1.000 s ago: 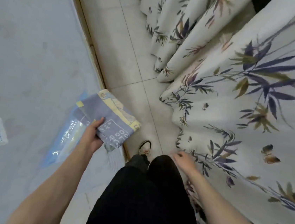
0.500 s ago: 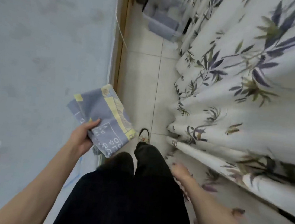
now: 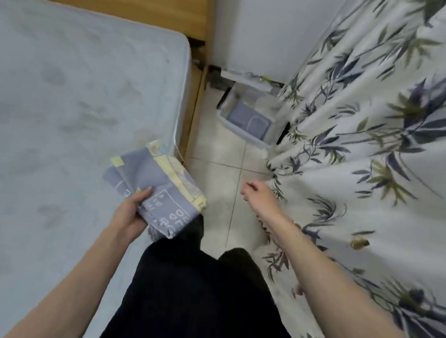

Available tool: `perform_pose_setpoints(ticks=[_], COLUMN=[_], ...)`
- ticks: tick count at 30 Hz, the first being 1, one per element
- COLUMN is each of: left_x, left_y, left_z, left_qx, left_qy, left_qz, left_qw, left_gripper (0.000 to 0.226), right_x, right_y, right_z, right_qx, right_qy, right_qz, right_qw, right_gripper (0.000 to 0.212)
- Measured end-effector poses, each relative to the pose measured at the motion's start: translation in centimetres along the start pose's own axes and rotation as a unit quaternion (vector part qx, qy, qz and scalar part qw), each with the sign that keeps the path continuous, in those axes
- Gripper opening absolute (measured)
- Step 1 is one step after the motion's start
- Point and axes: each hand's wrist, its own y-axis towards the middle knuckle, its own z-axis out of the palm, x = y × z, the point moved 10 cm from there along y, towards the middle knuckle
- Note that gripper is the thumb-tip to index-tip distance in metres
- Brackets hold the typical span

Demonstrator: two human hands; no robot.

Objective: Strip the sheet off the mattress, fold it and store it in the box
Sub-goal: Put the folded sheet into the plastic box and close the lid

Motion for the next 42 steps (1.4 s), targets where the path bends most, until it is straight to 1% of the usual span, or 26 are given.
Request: perform_pose_setpoints(ticks=[3, 4, 6, 8, 10, 12, 13, 14, 16, 17, 18, 20, 22, 24, 26, 27, 30, 33, 35, 38, 42], left_x=[-5.0, -6.3, -8.4, -9.4, -9.9, -9.6, -9.0, -8.1, -5.9, -4.7, -3.5, -1.1, 1.0, 2.7, 4.9, 6.2, 10.7, 14.3, 15.4, 15.8, 16.3], left_y=[3.3, 4.3, 6.5, 9.2, 12.7, 17.4, 19.7, 21.8, 25.8, 27.6, 29.5, 33.2, 37.2, 42.1, 47.8, 50.9, 59.4, 67.7, 72.6, 79.3, 85.4], left_z=[10.0, 13.1, 19.1, 24.6, 29.3, 32.8, 34.0, 34.8, 36.0, 36.4, 36.7, 37.2, 37.2, 36.7, 35.8, 35.3, 33.8, 32.2, 31.6, 31.1, 31.1], left_qx=[0.030, 0.034, 0.042, 0.054, 0.059, 0.051, 0.042, 0.031, 0.009, -0.002, -0.011, -0.022, -0.031, -0.032, -0.030, -0.023, -0.013, -0.032, -0.024, -0.012, -0.025], left_qy=[0.021, 0.028, 0.043, 0.061, 0.078, 0.087, 0.090, 0.090, 0.083, 0.076, 0.067, 0.047, 0.049, 0.066, 0.088, 0.102, 0.158, 0.190, 0.177, 0.175, 0.183], left_qz=[-0.013, -0.017, -0.023, -0.025, -0.032, -0.041, -0.053, -0.067, -0.096, -0.107, -0.117, -0.137, -0.152, -0.153, -0.162, -0.170, -0.210, -0.234, -0.239, -0.223, -0.209], left_qw=[0.999, 0.999, 0.998, 0.996, 0.995, 0.994, 0.994, 0.993, 0.992, 0.991, 0.991, 0.989, 0.987, 0.985, 0.982, 0.980, 0.965, 0.953, 0.954, 0.959, 0.960], left_gripper=[0.014, 0.016, 0.026, 0.032, 0.038, 0.037, 0.034, 0.034, 0.043, 0.047, 0.049, 0.049, 0.050, 0.050, 0.047, 0.046, 0.049, 0.051, 0.042, 0.021, 0.015], right_x=[-2.6, -4.0, -6.5, -8.8, -10.3, -9.6, -8.5, -6.8, -3.2, -1.8, -0.9, -1.2, -3.2, -5.9, -9.5, -11.4, -16.6, -20.6, -22.2, -23.3, -24.4], right_y=[2.2, 2.5, 3.4, 5.3, 8.9, 14.5, 17.4, 20.3, 25.8, 28.3, 30.8, 35.2, 39.2, 43.5, 48.4, 51.0, 58.7, 66.4, 71.4, 78.4, 86.5], right_z=[-3.0, -4.3, -7.0, -9.3, -11.0, -11.5, -11.1, -10.4, -9.1, -8.8, -8.5, -8.1, -7.9, -7.4, -6.8, -6.5, -5.8, -5.5, -4.9, -3.9, -2.3], right_qx=[0.053, 0.055, 0.040, 0.025, 0.000, 0.006, 0.032, 0.066, 0.133, 0.157, 0.167, 0.146, 0.096, 0.077, 0.055, 0.040, -0.017, -0.072, -0.074, -0.052, -0.047], right_qy=[-0.032, -0.024, 0.036, 0.108, 0.185, 0.283, 0.343, 0.413, 0.531, 0.558, 0.572, 0.600, 0.622, 0.617, 0.591, 0.576, 0.537, 0.514, 0.510, 0.516, 0.506], right_qz=[0.081, 0.115, 0.188, 0.259, 0.302, 0.299, 0.288, 0.273, 0.247, 0.235, 0.227, 0.241, 0.265, 0.272, 0.285, 0.288, 0.282, 0.255, 0.222, 0.179, 0.164], right_qw=[0.995, 0.992, 0.981, 0.960, 0.935, 0.911, 0.893, 0.866, 0.800, 0.780, 0.770, 0.749, 0.730, 0.734, 0.752, 0.764, 0.795, 0.816, 0.828, 0.836, 0.845], right_gripper=[0.021, 0.023, 0.024, 0.022, 0.030, 0.043, 0.049, 0.053, 0.055, 0.055, 0.054, 0.052, 0.047, 0.034, 0.021, 0.019, 0.025, 0.027, 0.032, 0.038, 0.034])
